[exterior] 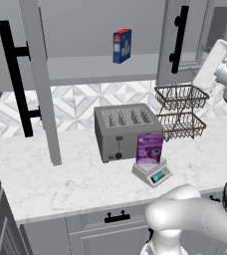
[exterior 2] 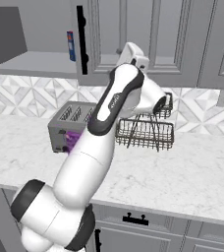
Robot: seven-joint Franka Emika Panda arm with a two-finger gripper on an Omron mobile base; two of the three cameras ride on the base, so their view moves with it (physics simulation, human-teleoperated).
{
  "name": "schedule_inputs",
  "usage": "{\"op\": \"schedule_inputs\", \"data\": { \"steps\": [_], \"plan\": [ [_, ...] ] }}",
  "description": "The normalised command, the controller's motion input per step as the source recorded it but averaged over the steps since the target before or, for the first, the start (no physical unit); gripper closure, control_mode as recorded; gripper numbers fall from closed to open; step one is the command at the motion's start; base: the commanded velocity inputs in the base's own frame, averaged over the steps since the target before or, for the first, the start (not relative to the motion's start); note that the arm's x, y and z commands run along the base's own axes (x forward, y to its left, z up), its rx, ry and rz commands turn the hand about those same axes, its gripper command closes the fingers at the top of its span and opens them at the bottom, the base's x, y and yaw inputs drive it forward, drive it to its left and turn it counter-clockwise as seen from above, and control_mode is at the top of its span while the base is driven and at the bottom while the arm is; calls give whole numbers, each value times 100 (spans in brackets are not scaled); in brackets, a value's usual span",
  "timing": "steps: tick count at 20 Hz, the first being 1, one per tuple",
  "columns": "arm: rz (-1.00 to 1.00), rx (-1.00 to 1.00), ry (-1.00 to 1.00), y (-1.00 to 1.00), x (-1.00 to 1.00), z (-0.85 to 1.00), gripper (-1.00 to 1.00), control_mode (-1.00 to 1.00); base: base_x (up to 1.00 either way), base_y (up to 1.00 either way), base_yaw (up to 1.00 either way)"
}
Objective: Pick the cereal and place it on the digital scale for weighing, and close the cabinet.
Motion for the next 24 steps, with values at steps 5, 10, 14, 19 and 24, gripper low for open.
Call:
{"op": "schedule_inputs", "data": {
  "steps": [5, 10, 14, 19, 24],
  "plan": [
    [0, 0, -7, 4, 80, -32, -100, -100, 0, 0, 0],
    [-1, 0, -9, 0, 57, -22, -100, -100, 0, 0, 0],
    [-1, 0, -8, 0, 13, -4, -100, -100, 0, 0, 0],
    [-3, 3, -14, 4, -97, 6, -100, -100, 0, 0, 0],
    [-11, 15, -26, 20, -100, 1, -100, -100, 0, 0, 0]
  ]
}}
